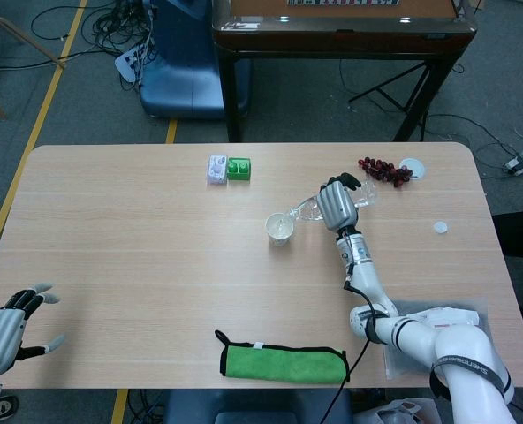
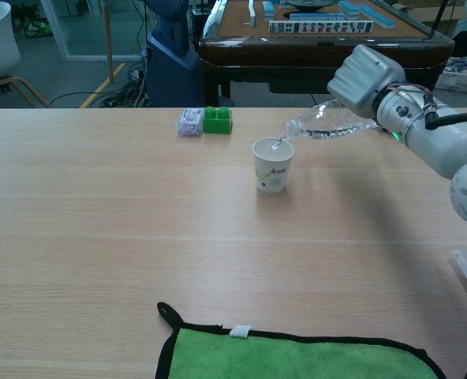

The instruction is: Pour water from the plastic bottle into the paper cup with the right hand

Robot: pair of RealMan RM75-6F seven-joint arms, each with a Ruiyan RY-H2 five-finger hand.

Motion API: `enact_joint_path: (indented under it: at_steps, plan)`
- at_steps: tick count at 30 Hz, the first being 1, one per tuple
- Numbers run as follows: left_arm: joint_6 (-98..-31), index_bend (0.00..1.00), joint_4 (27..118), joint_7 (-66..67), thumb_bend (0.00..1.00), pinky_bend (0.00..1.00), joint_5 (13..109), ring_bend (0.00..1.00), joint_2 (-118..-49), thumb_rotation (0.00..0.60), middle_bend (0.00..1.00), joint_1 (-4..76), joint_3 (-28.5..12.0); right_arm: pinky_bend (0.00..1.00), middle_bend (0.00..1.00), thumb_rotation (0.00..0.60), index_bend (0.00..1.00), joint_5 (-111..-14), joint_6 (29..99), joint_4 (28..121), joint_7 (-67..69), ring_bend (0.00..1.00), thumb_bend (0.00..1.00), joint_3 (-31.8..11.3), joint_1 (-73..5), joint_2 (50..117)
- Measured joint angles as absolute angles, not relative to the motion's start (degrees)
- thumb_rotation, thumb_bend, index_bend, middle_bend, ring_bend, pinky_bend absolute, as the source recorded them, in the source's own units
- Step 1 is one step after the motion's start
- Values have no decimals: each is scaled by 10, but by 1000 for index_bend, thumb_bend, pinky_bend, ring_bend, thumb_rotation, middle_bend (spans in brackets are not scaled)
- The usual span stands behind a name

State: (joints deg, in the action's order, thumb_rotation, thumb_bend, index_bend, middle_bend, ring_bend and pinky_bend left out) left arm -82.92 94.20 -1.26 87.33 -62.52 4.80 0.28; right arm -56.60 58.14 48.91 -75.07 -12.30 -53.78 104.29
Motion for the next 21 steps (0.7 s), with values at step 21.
enact_joint_path:
  at_steps: [21]
  plan:
    - [-819,355,944,-6,105,526,871,239,-623,600,209,51,6,556,635,600,574,-540,568,483,-628,539,163,-147,-516,1061]
